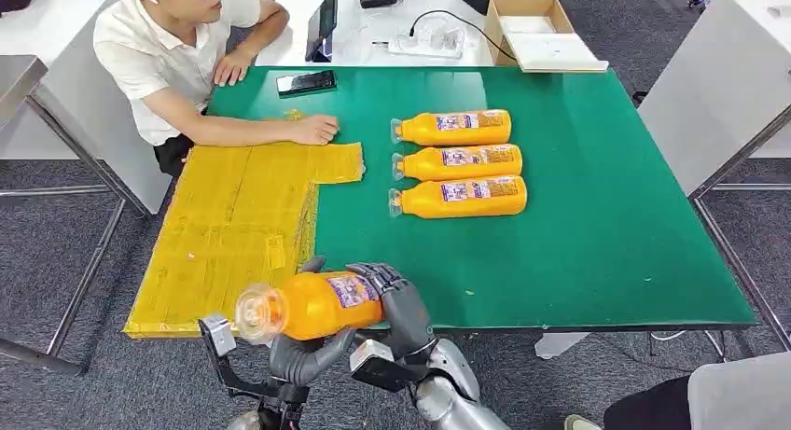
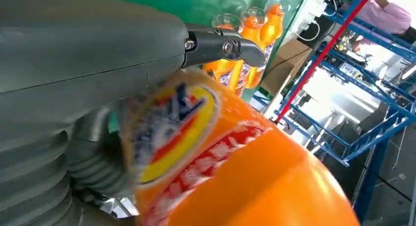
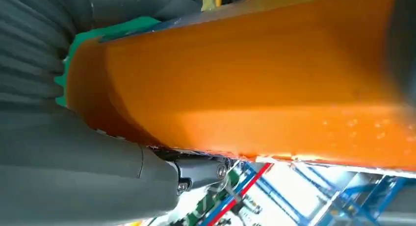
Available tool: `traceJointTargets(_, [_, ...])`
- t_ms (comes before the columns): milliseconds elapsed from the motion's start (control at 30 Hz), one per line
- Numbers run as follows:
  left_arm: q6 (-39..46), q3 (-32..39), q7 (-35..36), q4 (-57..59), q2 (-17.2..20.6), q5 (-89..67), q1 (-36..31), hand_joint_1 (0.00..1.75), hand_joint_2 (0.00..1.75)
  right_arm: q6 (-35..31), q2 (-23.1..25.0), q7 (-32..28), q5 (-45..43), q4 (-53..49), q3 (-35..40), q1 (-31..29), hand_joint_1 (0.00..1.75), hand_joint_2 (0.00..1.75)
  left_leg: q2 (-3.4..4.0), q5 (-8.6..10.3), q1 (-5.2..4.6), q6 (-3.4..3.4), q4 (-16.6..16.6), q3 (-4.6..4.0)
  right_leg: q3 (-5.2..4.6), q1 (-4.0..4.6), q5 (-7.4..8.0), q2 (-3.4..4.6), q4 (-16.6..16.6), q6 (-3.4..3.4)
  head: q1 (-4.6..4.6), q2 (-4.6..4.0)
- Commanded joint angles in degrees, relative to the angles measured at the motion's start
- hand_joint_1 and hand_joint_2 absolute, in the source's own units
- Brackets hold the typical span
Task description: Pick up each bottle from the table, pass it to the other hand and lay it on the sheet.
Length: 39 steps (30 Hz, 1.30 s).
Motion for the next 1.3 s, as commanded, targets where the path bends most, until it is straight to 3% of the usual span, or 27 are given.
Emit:
traceJointTargets(33, [0.2,-0.4,0.5,2.3,1.0,0.3,-2.2,0.0,1.75,-0.1,0.8,-0.5,0.1,7.1,4.0,-2.9,1.75,1.75,0.07,-0.05,0.09,-0.15,-0.1,0.23,0.23,0.11,-0.05,-0.05,-0.1,-0.17,0.0,0.02])
traceJointTargets(200, [4.8,2.6,-4.1,0.3,-1.2,-2.4,-2.4,0.0,1.75,2.9,2.4,1.0,-0.1,10.8,8.8,-3.1,1.75,1.75,0.05,-0.03,0.08,-0.1,0.0,0.13,0.13,0.09,-0.02,-0.03,-0.1,-0.11,0.02,0.02])
traceJointTargets(400, [6.5,1.1,-4.9,-0.8,-0.2,-6.5,-1.7,0.0,1.75,2.4,3.4,2.3,0.0,14.4,11.0,-3.1,1.75,1.75,0.04,-0.05,0.09,-0.12,0.0,0.17,0.15,0.11,-0.06,-0.09,0.0,-0.14,0.02,0.02])
traceJointTargets(433, [6.3,1.2,-4.9,0.2,-0.3,-6.1,-1.8,0.7,1.75,2.6,3.4,1.9,0.3,14.2,11.6,-3.0,1.75,1.75,0.03,-0.07,0.13,-0.15,0.0,0.22,0.23,0.16,-0.07,-0.12,-0.1,-0.17,0.0,0.0])
traceJointTargets(467, [6.5,1.3,-5.2,1.1,-0.4,-6.1,-2.1,1.75,1.75,3.3,3.4,1.8,0.3,13.9,12.2,-2.9,1.75,1.75,0.01,-0.02,0.07,-0.09,-0.1,0.16,0.13,0.08,-0.04,-0.11,-0.1,-0.1,0.0,0.02])
traceJointTargets(500, [6.9,1.9,-5.6,1.7,-0.8,-5.8,-2.2,1.75,1.75,4.2,3.3,1.8,0.2,13.4,12.8,-2.8,1.55,1.75,0.02,-0.03,0.09,-0.12,-0.1,0.23,0.21,0.11,-0.06,-0.15,-0.1,-0.14,0.0,0.0])
traceJointTargets(533, [6.9,1.9,-5.6,1.7,-0.8,-5.8,-2.2,1.75,1.75,4.2,3.3,1.8,0.2,13.4,12.8,-2.8,1.55,1.75,-0.04,-0.01,0.08,-0.09,-0.1,0.12,0.12,0.09,-0.04,-0.16,-0.1,-0.09,0.0,0.02])
traceJointTargets(567, [7.2,2.8,-6.0,2.1,-1.1,-5.4,-2.5,1.75,1.75,5.2,3.2,2.3,0.3,12.9,13.9,-2.7,0.14,1.75,-0.03,-0.03,0.1,-0.12,-0.1,0.2,0.2,0.12,-0.07,-0.19,-0.1,-0.14,0.0,0.02])
traceJointTargets(600, [7.4,3.8,-6.4,1.2,-2.2,-5.2,-2.0,1.75,1.75,7.0,2.7,2.3,0.0,12.4,14.8,-2.5,0.0,1.75,-0.01,-0.03,0.09,-0.1,0.0,0.15,0.15,0.11,-0.06,-0.15,-0.1,-0.12,0.0,0.0])
traceJointTargets(800, [6.9,4.0,-6.4,-0.2,-2.5,-5.8,-1.8,1.75,1.75,9.2,2.1,1.6,-0.7,11.7,15.9,-2.3,0.0,1.75,-0.07,-0.04,0.08,-0.1,0.0,0.11,0.11,0.09,-0.09,-0.21,-0.1,-0.12,0.02,0.0])
traceJointTargets(833, [6.9,4.1,-6.3,-0.2,-2.4,-5.8,-1.8,1.75,1.75,9.2,2.0,1.5,-0.8,11.6,15.9,-2.2,0.0,0.0,-0.09,-0.04,0.1,-0.12,0.0,0.12,0.14,0.13,-0.1,-0.25,-0.1,-0.14,-0.02,0.02])
traceJointTargets(1300, [2.8,3.7,-2.3,1.0,-0.1,-6.2,-2.2,1.75,1.75,5.8,-0.4,-0.5,-3.3,7.0,13.4,2.5,0.0,0.0,0.0,0.0,0.04,-0.07,0.0,-0.01,-0.05,0.05,-0.05,-0.17,0.0,-0.08,0.02,0.02])
